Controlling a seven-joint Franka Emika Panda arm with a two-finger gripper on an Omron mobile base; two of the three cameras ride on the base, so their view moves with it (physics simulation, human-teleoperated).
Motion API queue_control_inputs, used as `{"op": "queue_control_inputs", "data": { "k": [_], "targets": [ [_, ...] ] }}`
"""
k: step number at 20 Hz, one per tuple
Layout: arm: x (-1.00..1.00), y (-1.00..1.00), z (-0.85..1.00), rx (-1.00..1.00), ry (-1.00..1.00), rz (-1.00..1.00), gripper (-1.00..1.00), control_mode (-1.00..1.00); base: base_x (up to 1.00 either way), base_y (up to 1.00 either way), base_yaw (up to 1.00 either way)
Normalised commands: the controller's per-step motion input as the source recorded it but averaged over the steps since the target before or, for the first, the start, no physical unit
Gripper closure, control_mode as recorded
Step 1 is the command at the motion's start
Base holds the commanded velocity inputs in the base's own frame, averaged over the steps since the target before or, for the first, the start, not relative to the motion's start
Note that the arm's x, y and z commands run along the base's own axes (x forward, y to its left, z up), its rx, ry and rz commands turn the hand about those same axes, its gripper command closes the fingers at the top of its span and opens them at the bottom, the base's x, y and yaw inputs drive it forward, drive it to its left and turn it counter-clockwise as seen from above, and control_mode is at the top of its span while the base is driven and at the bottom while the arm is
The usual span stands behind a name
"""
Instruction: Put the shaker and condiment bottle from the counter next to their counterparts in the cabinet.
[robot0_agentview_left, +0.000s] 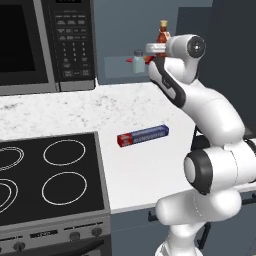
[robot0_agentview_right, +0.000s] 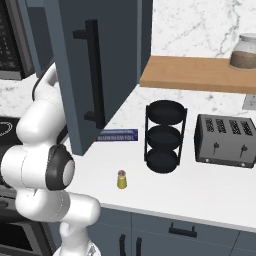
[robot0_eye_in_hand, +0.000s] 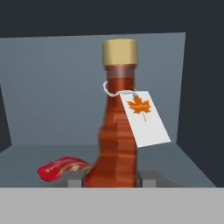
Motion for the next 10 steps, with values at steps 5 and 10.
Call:
{"op": "queue_control_inputs", "data": {
  "k": [5,10],
  "targets": [
    [0.32,0.00,-0.21,0.00,0.00,0.00,1.00,-1.00,0.00,0.00,0.00],
    [0.17,0.00,-0.25,0.00,0.00,0.00,-1.00,-1.00,0.00,0.00,0.00]
  ]
}}
